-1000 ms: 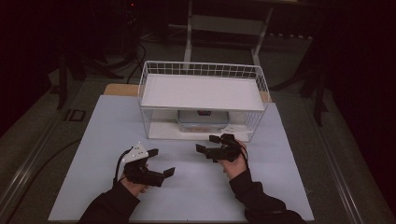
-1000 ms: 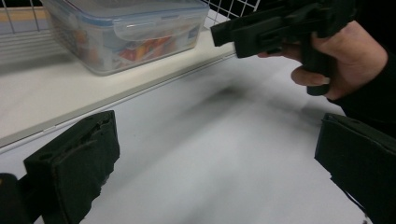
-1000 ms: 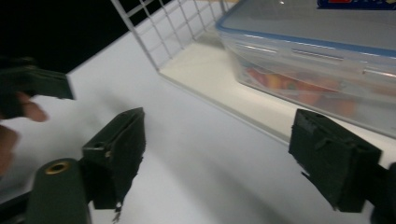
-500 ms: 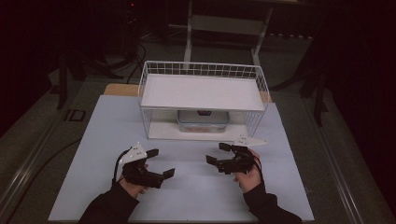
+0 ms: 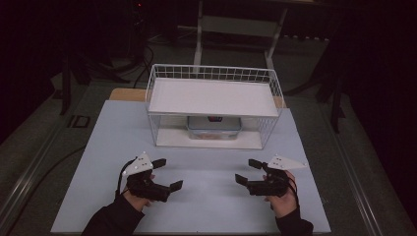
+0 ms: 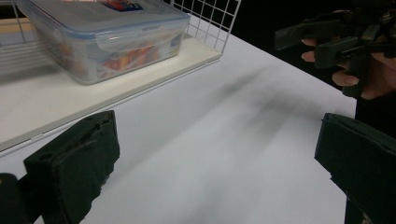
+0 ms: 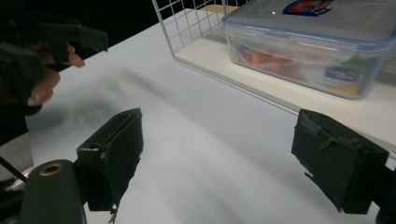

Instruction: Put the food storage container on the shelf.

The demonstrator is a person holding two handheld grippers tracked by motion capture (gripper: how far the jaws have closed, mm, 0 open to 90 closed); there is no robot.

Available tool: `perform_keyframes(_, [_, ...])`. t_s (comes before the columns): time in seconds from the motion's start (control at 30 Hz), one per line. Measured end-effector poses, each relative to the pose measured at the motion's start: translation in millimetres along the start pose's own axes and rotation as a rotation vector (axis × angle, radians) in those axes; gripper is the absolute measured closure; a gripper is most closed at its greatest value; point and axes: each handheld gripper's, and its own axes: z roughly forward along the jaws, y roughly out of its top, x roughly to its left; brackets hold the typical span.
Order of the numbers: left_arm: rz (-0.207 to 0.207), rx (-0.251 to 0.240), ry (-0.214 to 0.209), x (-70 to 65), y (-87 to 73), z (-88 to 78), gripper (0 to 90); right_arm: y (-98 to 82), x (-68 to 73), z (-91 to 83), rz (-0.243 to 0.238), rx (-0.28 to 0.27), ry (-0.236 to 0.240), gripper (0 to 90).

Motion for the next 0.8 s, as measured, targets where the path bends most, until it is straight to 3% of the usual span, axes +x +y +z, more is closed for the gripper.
perform_keyframes(0.27, [0.012,0.014,0.009,-2.0,-3.6,-8.2,0.0,-15.7,-0.5,-18.1,-0.034,0.026,-0.037,16.4])
perform_keyframes(0.57, [0.011,0.016,0.008,1.1,-13.1,-25.5,0.1,-27.8,-0.7,-29.1,-0.047,0.038,-0.033,16.5])
perform_keyframes(0.8, [0.015,0.032,0.032,5.8,-20.8,-34.9,0.1,-32.3,-1.7,-34.1,-0.065,0.050,-0.029,16.5])
